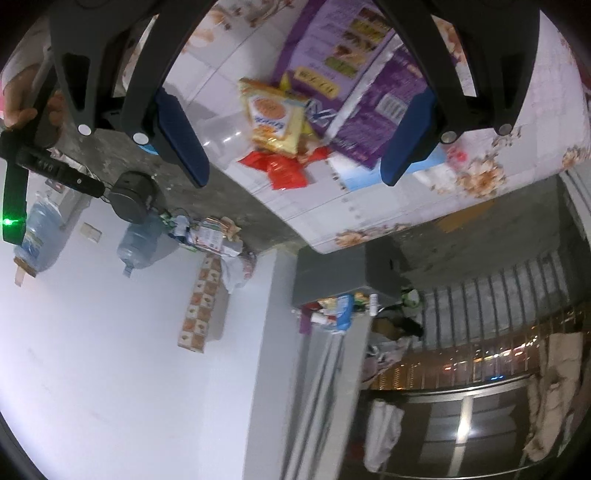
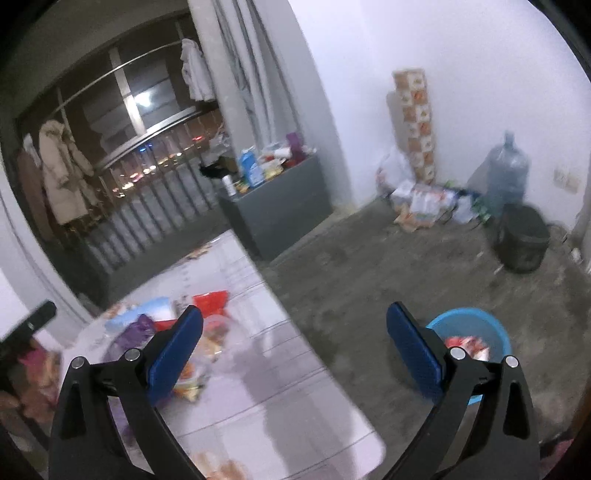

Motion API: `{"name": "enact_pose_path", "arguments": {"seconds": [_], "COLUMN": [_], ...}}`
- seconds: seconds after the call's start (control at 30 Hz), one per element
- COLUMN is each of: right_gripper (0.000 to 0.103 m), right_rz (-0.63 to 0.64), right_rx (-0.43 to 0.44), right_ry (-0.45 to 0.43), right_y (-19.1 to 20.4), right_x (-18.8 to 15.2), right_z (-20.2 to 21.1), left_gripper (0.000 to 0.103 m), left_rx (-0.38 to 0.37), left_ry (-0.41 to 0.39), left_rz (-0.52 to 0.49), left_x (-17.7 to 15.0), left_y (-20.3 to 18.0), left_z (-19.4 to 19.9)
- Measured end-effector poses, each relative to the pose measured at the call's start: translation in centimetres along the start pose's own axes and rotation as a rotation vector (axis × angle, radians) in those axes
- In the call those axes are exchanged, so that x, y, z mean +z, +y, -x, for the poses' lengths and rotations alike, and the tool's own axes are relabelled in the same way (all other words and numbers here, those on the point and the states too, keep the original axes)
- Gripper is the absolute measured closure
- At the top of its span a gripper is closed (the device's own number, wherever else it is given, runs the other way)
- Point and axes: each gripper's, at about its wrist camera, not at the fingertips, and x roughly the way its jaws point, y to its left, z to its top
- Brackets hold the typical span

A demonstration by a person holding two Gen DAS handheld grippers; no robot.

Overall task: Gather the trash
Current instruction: 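Move both open tools back toward the snack pile on the table, then grasp the Enaak biscuit packet with the left tool while the right tool grasps the clear cup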

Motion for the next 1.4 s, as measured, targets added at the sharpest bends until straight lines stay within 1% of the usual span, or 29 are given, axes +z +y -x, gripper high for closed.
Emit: {"name": "enact_pose_path", "arguments": {"seconds": [0.17, 0.3, 0.43, 0.47, 0.5, 0.57, 0.63, 0.67, 0.73, 0.83, 0.9, 0.97, 1.13, 1.3, 1.4], "right_gripper": [0.006, 0.006, 0.006, 0.007, 0.009, 0.011, 0.013, 0.016, 0.018, 0.024, 0.028, 0.030, 0.037, 0.047, 0.052], "right_rz": [-0.041, -0.040, -0.039, -0.038, -0.037, -0.037, -0.039, -0.039, -0.039, -0.043, -0.047, -0.054, -0.067, -0.071, -0.076], "right_rx": [0.100, 0.126, 0.153, 0.156, 0.162, 0.172, 0.183, 0.191, 0.206, 0.226, 0.239, 0.259, 0.302, 0.330, 0.347], "right_ry": [0.089, 0.133, 0.182, 0.191, 0.203, 0.227, 0.245, 0.259, 0.286, 0.324, 0.345, 0.367, 0.411, 0.448, 0.466], "right_y": [1.2, 2.3, 3.3, 3.5, 3.7, 3.9, 4.0, 4.0, 4.1, 4.3, 4.3, 4.3, 4.2, 4.5, 4.5], "right_x": [-0.8, -1.4, -1.7, -1.7, -1.7, -1.8, -1.9, -1.9, -2.0, -2.2, -2.4, -2.6, -3.1, -3.8, -4.1], "right_z": [-2.1, -3.7, -5.5, -6.1, -6.6, -7.6, -8.3, -8.8, -9.9, -11.4, -12.0, -12.8, -14.1, -15.0, -15.3], "left_gripper": [0.014, 0.014, 0.014, 0.016, 0.022, 0.026, 0.035, 0.037, 0.047, 0.056, 0.060, 0.061, 0.070, 0.076, 0.079], "left_rx": [0.005, -0.009, -0.052, -0.062, -0.075, -0.094, -0.106, -0.108, -0.111, -0.122, -0.120, -0.114, -0.082, -0.075, -0.071], "left_ry": [0.015, 0.039, 0.070, 0.083, 0.099, 0.144, 0.187, 0.222, 0.295, 0.375, 0.428, 0.462, 0.533, 0.587, 0.590], "left_rz": [0.025, 0.028, 0.012, 0.003, -0.004, -0.004, -0.001, 0.000, 0.010, 0.033, 0.042, 0.041, 0.002, -0.011, -0.023], "left_x": [-1.4, -2.4, -3.3, -3.5, -3.7, -4.2, -4.5, -4.7, -5.2, -5.9, -6.4, -6.8, -7.8, -9.1, -9.6], "left_y": [1.8, 2.5, 2.2, 1.9, 1.8, 1.5, 1.4, 1.3, 1.3, 1.5, 1.6, 1.6, 1.1, 0.8, 0.4], "left_z": [0.2, -0.4, -1.6, -2.1, -2.8, -4.3, -5.6, -6.6, -8.8, -11.1, -12.7, -13.9, -16.0, -17.1, -17.3]}}
